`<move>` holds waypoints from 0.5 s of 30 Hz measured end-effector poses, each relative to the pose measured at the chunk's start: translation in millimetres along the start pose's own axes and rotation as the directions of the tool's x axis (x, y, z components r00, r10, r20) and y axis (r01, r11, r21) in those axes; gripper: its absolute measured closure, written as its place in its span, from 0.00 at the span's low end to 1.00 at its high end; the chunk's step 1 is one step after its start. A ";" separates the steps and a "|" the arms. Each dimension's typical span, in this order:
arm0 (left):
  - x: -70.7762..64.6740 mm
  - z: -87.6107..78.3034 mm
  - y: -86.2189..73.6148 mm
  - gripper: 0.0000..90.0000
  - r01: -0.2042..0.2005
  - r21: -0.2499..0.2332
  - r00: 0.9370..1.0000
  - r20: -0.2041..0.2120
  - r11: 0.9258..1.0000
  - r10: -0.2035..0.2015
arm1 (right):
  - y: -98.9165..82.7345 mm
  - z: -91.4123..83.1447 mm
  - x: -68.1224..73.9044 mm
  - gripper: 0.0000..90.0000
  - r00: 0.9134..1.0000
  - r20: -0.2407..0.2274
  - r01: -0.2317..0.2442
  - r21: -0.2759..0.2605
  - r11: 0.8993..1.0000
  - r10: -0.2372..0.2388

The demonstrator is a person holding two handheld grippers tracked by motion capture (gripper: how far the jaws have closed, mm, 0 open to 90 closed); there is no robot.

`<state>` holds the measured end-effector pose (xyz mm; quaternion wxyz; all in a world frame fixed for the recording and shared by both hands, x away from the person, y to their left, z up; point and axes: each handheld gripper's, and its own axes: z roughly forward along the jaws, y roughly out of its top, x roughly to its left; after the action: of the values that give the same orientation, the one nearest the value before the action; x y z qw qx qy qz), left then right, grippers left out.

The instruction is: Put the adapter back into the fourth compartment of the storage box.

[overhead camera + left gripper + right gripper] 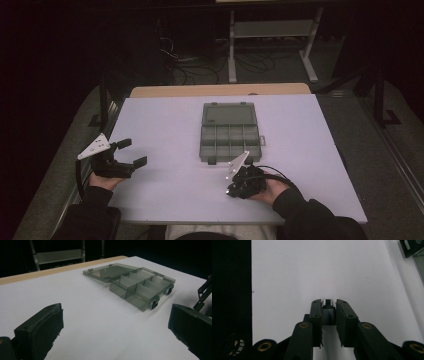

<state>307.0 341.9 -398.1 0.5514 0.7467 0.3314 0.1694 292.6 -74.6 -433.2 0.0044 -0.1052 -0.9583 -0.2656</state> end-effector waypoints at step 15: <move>0.0 -1.3 0.4 0.00 -0.002 -0.009 1.000 -0.010 1.000 0.001 | 7.7 -9.7 -7.2 0.83 1.000 0.001 -0.010 -0.026 1.000 0.011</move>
<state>306.4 342.8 -397.3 0.5529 0.7435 0.3328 0.1751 300.8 -74.6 -421.4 0.0038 -0.1104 -0.9543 -0.2778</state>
